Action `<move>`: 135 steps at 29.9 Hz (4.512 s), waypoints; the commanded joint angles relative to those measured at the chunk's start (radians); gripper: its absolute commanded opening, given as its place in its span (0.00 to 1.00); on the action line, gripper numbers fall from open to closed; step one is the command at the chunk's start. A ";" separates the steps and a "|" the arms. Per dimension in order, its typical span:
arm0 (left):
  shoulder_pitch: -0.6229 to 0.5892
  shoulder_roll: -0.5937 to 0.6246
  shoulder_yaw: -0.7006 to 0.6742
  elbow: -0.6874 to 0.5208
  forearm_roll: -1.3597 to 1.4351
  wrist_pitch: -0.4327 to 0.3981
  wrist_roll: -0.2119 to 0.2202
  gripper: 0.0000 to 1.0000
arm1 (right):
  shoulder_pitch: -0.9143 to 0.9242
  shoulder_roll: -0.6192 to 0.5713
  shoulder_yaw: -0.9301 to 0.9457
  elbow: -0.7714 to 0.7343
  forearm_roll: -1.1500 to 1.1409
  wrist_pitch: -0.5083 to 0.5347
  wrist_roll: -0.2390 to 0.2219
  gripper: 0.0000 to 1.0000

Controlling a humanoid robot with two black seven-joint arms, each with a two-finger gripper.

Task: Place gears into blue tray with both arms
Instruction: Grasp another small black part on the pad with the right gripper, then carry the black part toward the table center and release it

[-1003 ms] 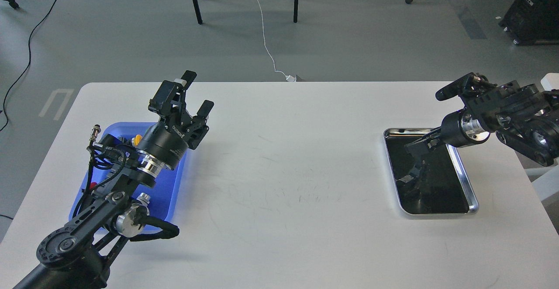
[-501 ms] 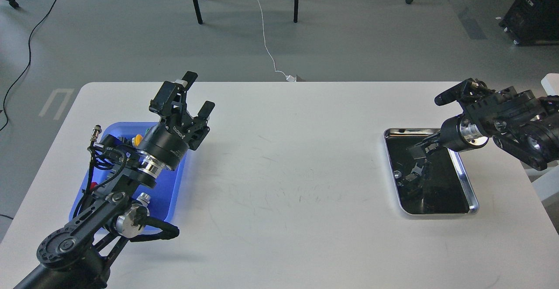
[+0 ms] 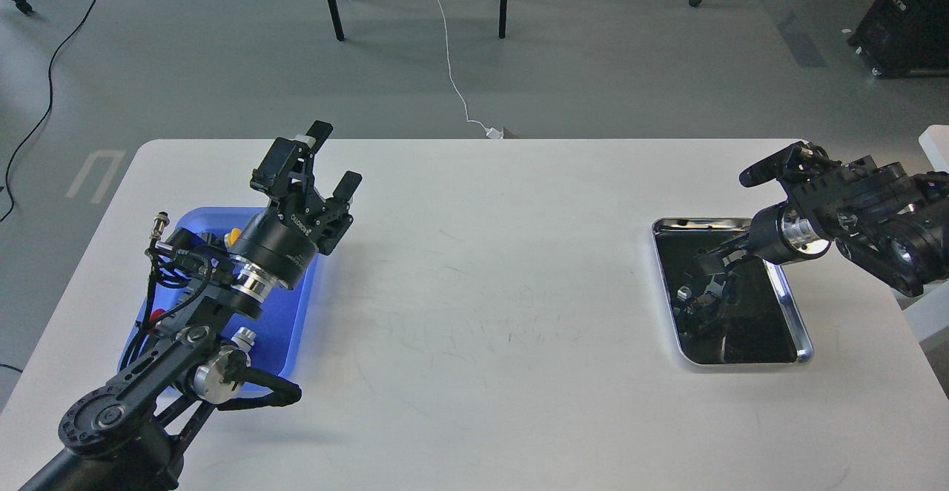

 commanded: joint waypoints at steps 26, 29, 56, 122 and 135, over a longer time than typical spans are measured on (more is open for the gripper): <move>0.000 0.005 -0.001 0.000 0.000 0.000 0.000 0.98 | -0.021 0.041 0.000 -0.034 0.005 -0.021 0.000 0.44; 0.000 0.005 0.001 0.000 0.000 0.000 0.000 0.98 | -0.021 0.041 0.000 -0.034 0.005 -0.021 0.000 0.37; 0.000 0.008 -0.001 0.000 0.000 -0.001 0.000 0.98 | 0.050 -0.031 0.011 0.087 0.009 -0.022 0.000 0.20; 0.071 0.008 -0.076 -0.035 0.000 -0.001 0.000 0.98 | 0.212 0.438 -0.250 0.292 0.061 -0.333 0.000 0.38; 0.071 0.008 -0.078 -0.035 0.000 -0.001 -0.002 0.98 | 0.212 0.438 -0.169 0.288 0.129 -0.344 0.000 0.93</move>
